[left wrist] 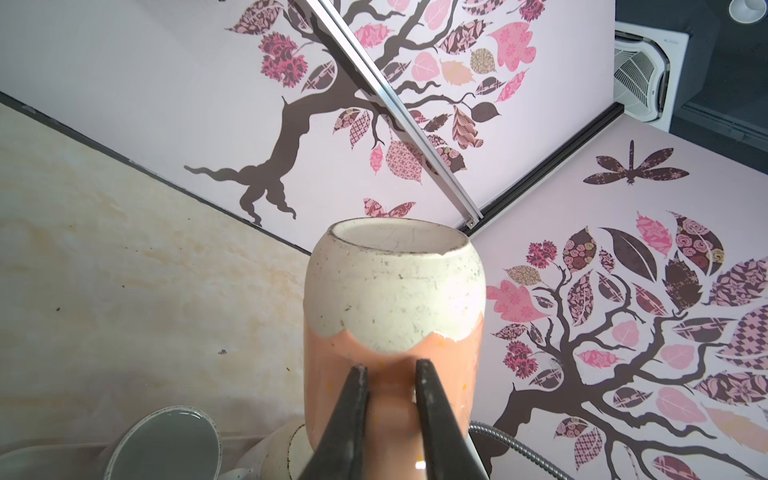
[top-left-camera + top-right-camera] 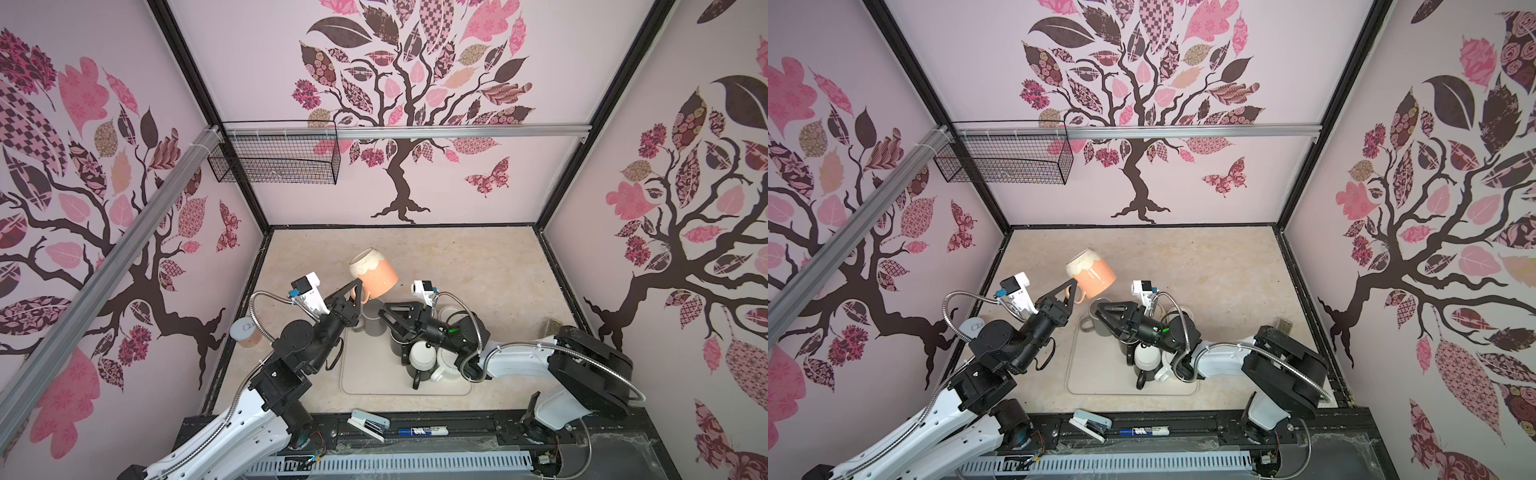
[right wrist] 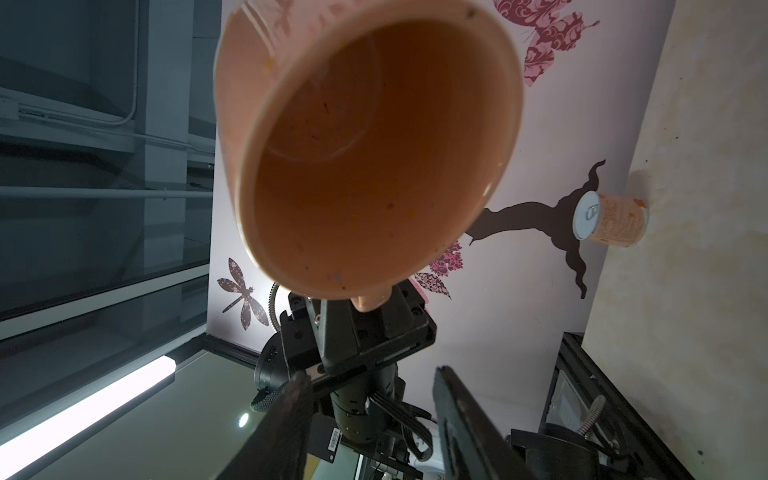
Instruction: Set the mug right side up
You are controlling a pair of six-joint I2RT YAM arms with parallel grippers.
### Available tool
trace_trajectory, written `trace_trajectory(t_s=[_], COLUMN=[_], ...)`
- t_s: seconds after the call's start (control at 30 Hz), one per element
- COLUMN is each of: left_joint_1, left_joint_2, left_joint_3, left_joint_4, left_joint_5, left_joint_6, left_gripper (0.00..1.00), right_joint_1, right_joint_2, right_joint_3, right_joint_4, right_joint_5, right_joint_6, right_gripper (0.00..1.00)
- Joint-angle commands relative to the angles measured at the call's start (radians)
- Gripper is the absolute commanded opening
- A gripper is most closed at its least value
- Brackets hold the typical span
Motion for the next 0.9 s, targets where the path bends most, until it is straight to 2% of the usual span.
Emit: trace_trajectory(t_s=[0.0, 0.37, 0.6, 0.87], left_joint_1=[0.005, 0.005, 0.005, 0.005], left_joint_2=[0.006, 0.033, 0.067, 0.128], left_joint_3=[-0.013, -0.051, -0.093, -0.103], left_joint_4=[0.216, 0.322, 0.423, 0.528], left_joint_5=[0.095, 0.132, 0.177, 0.301], left_joint_6=[-0.002, -0.037, -0.057, -0.053], left_gripper=[0.00, 0.00, 0.00, 0.00], right_joint_1=[0.019, 0.024, 0.026, 0.026], right_joint_2=[0.015, 0.031, 0.034, 0.000], right_joint_3=[0.054, 0.077, 0.074, 0.045], right_joint_4=[0.084, 0.035, 0.073, 0.036], right_joint_5=[0.001, 0.023, 0.108, 0.218], right_joint_6=[0.035, 0.046, 0.032, -0.021], right_gripper=[0.53, 0.53, 0.51, 0.49])
